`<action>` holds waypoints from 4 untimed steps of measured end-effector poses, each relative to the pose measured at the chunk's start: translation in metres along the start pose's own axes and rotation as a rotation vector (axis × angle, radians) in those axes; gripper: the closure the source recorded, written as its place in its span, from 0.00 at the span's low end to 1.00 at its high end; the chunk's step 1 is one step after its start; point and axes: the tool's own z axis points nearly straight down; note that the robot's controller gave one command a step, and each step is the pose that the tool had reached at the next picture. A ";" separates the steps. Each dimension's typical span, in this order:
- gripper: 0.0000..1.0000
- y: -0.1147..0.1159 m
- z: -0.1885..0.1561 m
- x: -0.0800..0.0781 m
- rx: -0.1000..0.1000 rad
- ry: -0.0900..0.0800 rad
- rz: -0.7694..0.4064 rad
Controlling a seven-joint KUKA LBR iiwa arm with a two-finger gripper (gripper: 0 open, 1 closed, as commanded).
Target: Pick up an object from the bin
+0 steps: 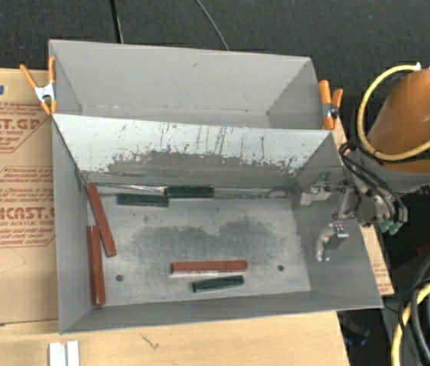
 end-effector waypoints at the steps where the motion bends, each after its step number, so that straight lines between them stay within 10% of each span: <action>1: 0.00 0.027 0.047 -0.023 -0.002 -0.001 -0.008; 4: 0.00 0.093 0.134 -0.001 -0.002 0.005 0.053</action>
Offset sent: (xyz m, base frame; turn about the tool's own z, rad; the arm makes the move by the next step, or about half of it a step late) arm -0.0178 0.0520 -0.0560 0.0425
